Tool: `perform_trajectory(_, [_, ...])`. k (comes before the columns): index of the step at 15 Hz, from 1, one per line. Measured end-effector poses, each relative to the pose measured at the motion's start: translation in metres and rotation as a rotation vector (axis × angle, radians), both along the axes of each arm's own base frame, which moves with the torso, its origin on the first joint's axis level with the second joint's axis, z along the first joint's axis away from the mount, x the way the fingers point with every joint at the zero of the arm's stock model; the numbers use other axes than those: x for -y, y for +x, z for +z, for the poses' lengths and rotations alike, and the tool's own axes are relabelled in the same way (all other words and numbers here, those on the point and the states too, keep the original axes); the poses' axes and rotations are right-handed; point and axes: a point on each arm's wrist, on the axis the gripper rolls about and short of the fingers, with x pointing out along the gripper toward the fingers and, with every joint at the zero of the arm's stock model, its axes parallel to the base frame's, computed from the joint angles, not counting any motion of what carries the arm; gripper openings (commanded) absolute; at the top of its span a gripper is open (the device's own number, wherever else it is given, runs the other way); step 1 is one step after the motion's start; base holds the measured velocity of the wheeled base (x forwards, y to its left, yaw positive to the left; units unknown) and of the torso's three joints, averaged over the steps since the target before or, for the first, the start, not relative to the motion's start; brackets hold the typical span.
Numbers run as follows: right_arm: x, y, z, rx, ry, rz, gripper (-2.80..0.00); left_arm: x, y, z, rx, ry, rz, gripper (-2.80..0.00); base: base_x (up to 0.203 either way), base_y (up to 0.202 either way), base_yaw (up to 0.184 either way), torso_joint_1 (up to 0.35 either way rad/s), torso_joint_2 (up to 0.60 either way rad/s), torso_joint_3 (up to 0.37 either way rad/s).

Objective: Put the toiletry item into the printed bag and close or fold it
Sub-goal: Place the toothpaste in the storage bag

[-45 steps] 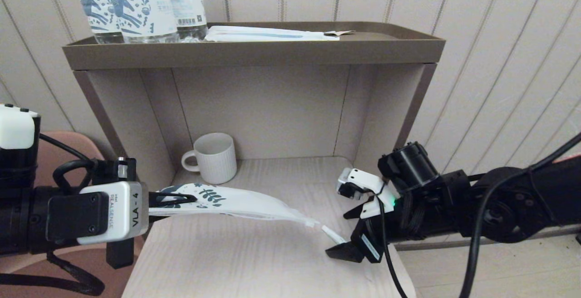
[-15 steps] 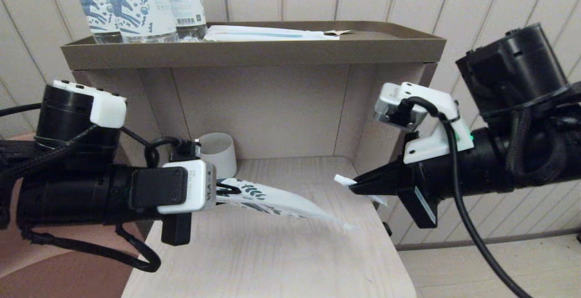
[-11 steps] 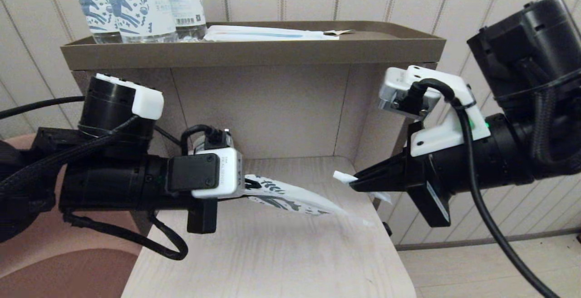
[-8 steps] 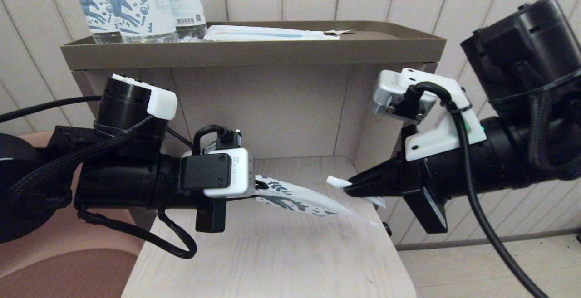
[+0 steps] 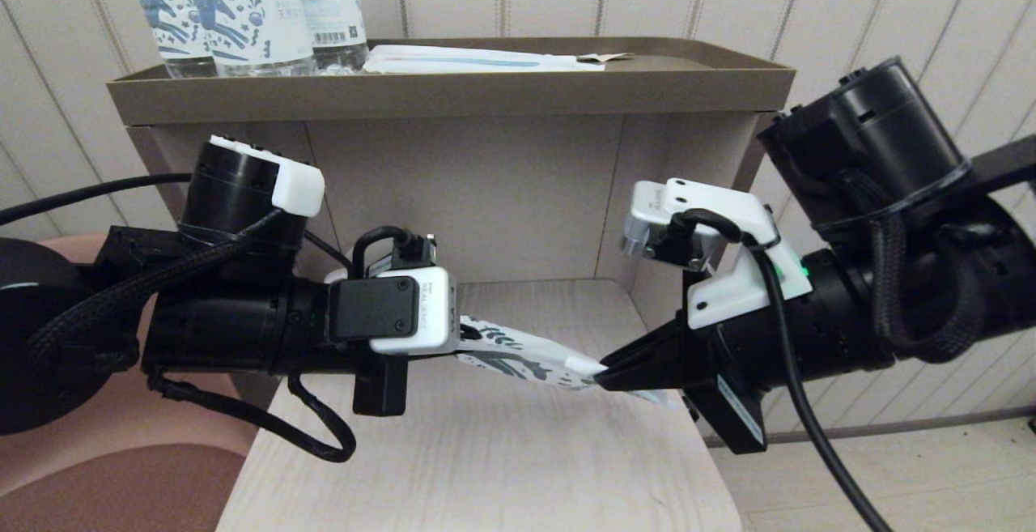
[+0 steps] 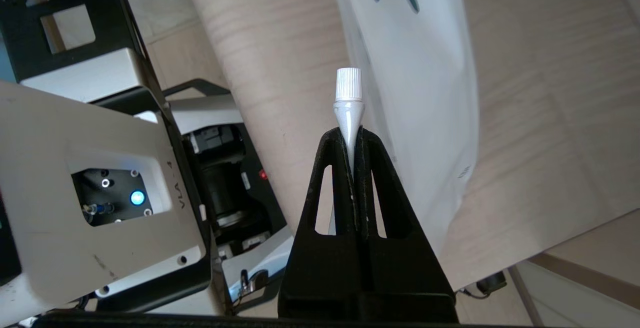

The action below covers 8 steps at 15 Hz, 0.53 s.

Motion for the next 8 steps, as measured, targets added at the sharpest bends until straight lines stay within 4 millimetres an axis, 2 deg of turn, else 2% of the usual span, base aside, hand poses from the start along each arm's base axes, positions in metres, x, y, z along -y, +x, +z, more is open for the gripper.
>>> perform_trajectory(8, [-0.0084,0.0091,-0.0093,-0.013,-0.009,0.003,-2.8,-0.0005,-0.0005,-0.0025,-0.006,0.005,0.0,-2.8,0.0,0.0,0.0,0.0,0.0,0.0])
